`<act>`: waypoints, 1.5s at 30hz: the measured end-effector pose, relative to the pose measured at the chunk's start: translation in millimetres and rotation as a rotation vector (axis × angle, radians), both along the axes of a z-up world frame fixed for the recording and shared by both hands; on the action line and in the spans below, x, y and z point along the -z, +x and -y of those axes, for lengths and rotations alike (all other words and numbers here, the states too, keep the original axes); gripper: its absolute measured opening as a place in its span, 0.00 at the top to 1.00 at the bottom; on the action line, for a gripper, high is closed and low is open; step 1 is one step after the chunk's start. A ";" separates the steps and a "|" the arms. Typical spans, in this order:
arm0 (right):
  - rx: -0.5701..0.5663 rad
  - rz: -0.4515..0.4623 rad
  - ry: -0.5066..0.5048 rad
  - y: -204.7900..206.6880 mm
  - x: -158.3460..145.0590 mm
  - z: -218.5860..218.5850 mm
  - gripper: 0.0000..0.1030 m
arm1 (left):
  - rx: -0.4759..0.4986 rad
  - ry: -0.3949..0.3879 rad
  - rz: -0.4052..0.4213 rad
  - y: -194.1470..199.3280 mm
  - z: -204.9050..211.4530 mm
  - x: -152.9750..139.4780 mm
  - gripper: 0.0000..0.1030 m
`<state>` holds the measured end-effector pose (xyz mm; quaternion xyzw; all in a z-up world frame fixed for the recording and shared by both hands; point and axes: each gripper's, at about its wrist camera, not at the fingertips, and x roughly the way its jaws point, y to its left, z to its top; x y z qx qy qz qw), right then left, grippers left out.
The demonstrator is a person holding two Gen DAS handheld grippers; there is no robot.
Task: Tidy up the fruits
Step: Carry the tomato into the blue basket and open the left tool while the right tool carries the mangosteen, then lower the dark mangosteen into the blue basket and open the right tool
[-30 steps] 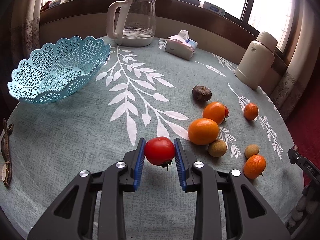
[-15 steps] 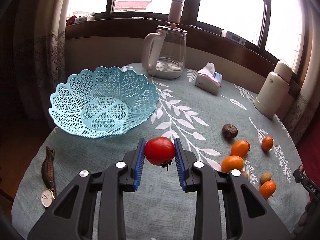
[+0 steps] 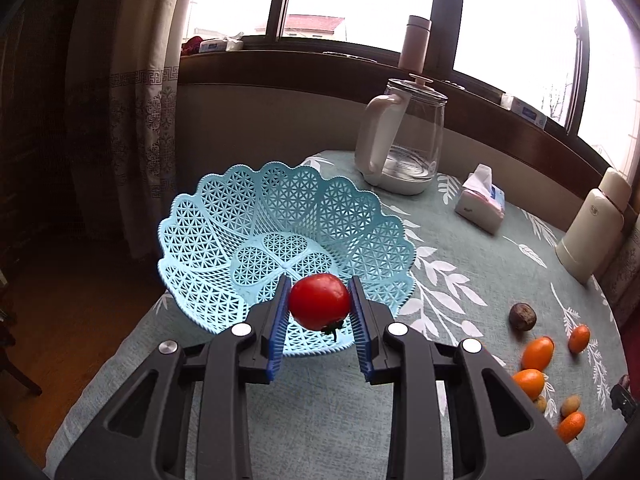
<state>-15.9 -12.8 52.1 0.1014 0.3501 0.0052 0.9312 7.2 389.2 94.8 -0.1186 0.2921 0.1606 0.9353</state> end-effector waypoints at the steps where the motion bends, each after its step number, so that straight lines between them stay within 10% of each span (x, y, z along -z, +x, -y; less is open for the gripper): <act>1: -0.004 -0.001 -0.002 1.1 -0.5 -2.4 0.59 | -0.006 0.001 -0.004 2.1 -3.4 1.8 0.71; 16: -0.109 -0.006 -0.035 19.5 -4.2 -54.4 0.59 | -0.032 -0.038 -0.017 15.8 -23.0 17.2 0.70; 21: -0.159 0.009 -0.042 27.9 -10.6 -77.9 0.59 | -0.056 -0.044 0.019 13.5 -27.9 15.3 0.28; 45: -0.468 0.109 -0.053 83.4 -50.1 -239.0 0.59 | -0.123 0.009 0.121 -0.6 -40.4 13.3 0.13</act>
